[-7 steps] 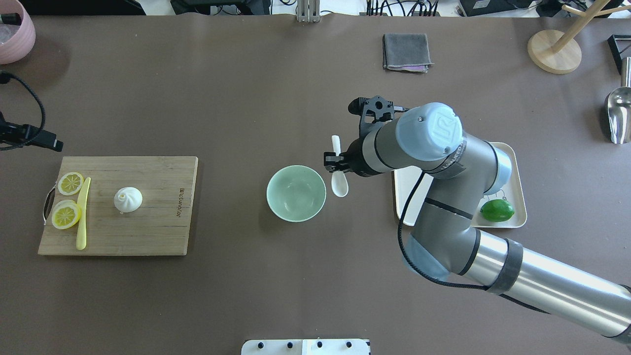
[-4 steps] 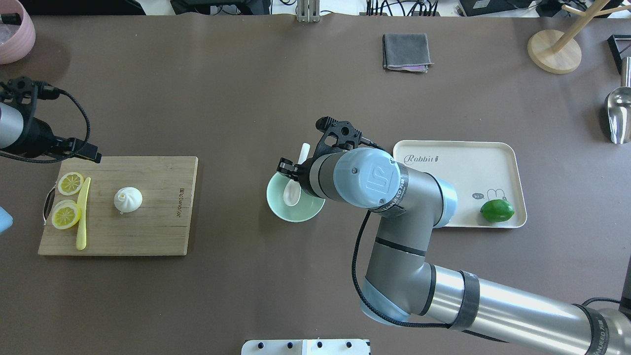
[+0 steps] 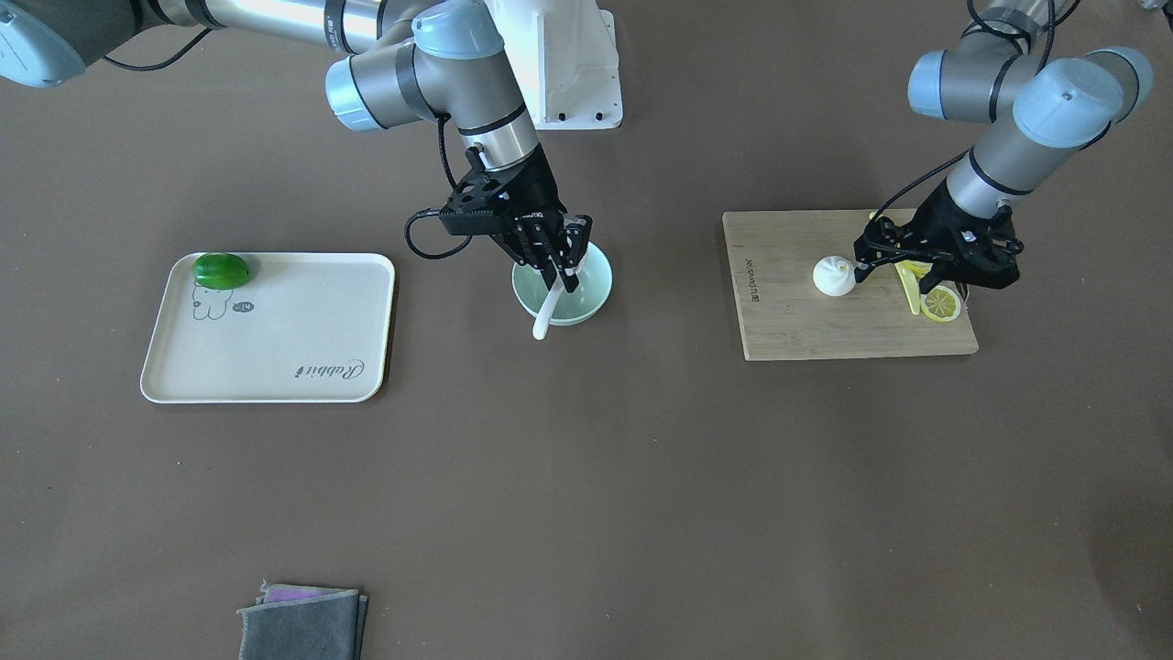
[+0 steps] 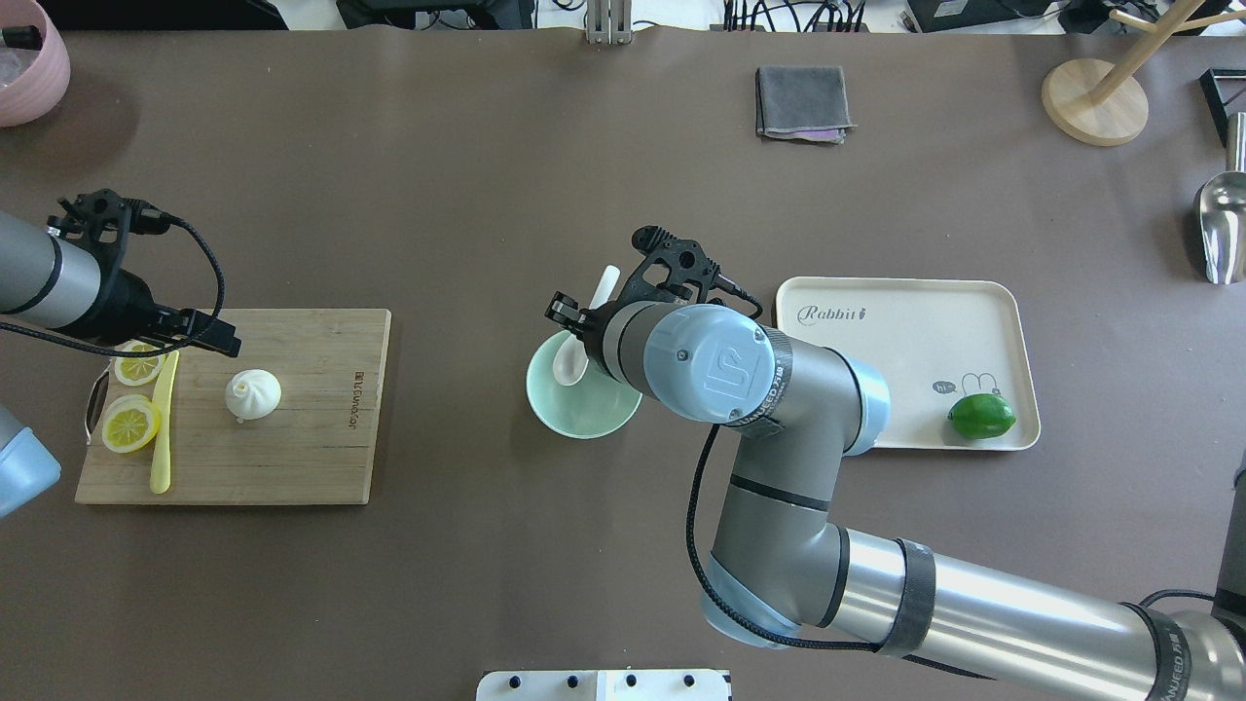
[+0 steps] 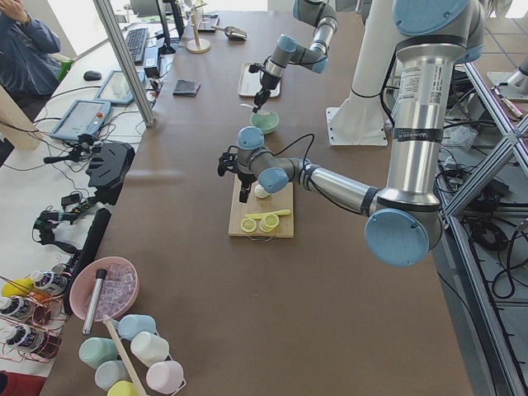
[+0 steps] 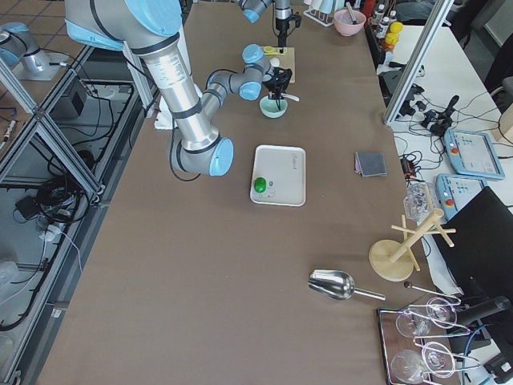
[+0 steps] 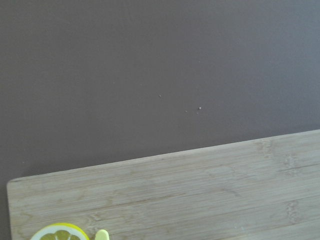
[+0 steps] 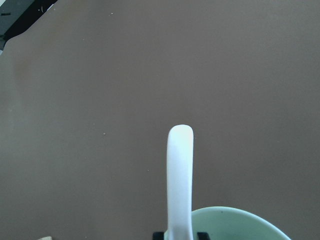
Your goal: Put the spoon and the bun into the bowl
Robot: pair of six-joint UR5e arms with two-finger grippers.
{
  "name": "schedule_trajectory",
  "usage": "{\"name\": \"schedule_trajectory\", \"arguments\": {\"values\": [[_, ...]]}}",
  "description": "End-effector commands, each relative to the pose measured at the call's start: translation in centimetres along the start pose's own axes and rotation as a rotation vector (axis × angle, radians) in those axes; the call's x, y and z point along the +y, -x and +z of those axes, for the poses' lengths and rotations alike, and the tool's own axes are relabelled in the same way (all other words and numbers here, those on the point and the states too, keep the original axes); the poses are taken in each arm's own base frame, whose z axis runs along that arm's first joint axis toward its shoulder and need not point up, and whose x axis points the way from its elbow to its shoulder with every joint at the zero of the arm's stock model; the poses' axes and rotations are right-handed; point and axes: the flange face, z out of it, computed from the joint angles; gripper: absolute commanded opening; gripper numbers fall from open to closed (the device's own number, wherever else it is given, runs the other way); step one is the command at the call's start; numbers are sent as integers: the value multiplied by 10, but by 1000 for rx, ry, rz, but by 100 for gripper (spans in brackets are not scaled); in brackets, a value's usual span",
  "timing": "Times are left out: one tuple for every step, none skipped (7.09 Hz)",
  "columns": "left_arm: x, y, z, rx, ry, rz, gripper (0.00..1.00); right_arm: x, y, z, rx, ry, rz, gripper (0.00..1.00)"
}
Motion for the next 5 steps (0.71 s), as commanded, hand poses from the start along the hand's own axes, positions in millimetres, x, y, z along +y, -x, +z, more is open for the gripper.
{"name": "schedule_trajectory", "arguments": {"values": [[25, -34, 23, 4, 33, 5, 98, -9, -6, 10, 18, -24, 4, 100], [32, -37, 29, 2, 49, 15, 95, -9, -4, 9, 10, -22, 1, 100], [33, -38, 30, 2, 52, 17, 38, -11, 0, 3, -3, -20, 1, 100], [33, -37, 35, -3, 56, 17, 14, -21, 3, -4, -16, -25, 8, 100], [31, -38, 33, -10, 39, 19, 0, -29, 7, -17, -34, -15, 14, 100]]}}
